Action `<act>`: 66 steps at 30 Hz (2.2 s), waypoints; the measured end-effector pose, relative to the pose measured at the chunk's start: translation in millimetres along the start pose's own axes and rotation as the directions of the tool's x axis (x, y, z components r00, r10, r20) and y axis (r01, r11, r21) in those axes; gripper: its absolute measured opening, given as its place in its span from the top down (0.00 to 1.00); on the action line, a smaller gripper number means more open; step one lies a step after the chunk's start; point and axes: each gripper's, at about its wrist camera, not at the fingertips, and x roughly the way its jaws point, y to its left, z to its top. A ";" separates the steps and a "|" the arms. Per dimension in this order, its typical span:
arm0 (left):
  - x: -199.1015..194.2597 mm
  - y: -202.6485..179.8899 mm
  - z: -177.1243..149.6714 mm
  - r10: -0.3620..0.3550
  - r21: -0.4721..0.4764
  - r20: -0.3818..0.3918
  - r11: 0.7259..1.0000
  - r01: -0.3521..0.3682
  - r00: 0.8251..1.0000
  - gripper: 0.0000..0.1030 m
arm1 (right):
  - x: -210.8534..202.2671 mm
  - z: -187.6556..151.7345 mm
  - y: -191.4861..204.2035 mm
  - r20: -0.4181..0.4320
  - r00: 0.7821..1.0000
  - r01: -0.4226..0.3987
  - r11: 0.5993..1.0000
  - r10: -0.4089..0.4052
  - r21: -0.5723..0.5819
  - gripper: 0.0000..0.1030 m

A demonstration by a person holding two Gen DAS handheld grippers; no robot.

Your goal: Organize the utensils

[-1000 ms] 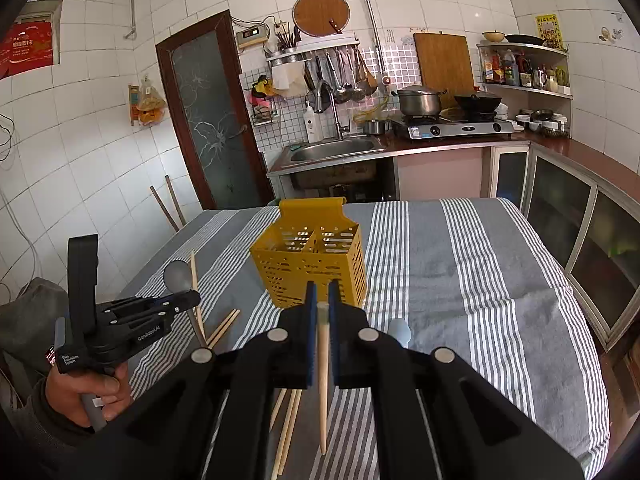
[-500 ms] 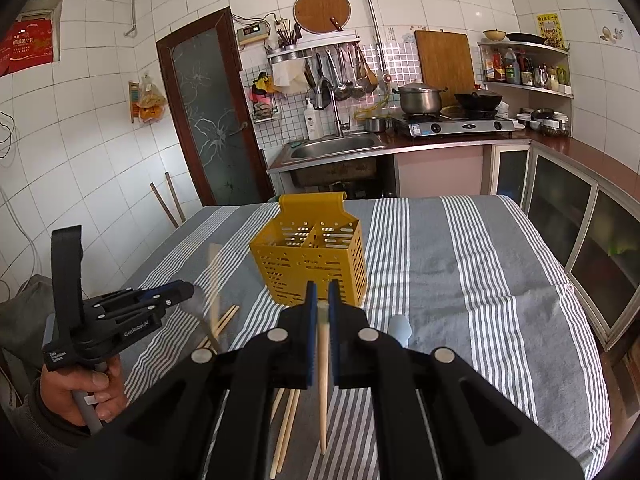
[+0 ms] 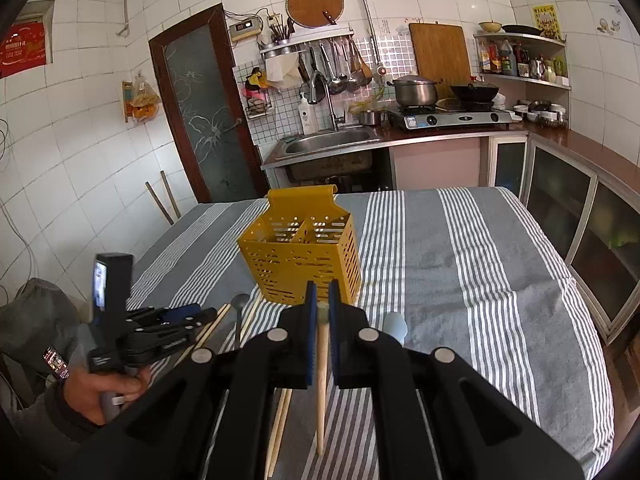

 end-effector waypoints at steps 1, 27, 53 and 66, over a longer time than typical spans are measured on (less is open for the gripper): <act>9.7 3.2 1.5 0.015 -0.005 -0.019 1.000 -0.015 1.000 0.63 | 1.9 1.3 -0.9 -0.001 1.000 -0.002 1.000 0.002 0.002 0.94; 111.4 16.0 33.8 0.076 -0.016 -0.162 0.997 -0.080 0.984 0.94 | 29.7 8.3 -3.5 -0.031 0.999 -0.012 1.000 0.012 -0.004 0.94; -75.3 -4.5 23.5 -0.112 -0.047 0.244 0.991 0.127 0.963 0.94 | -18.4 3.9 20.4 0.054 0.998 -0.041 0.999 0.043 -0.034 0.94; -101.9 -14.7 33.9 -0.106 0.011 0.303 0.994 0.108 0.947 0.98 | -33.1 32.1 34.5 0.127 0.991 -0.036 0.996 0.046 -0.079 0.94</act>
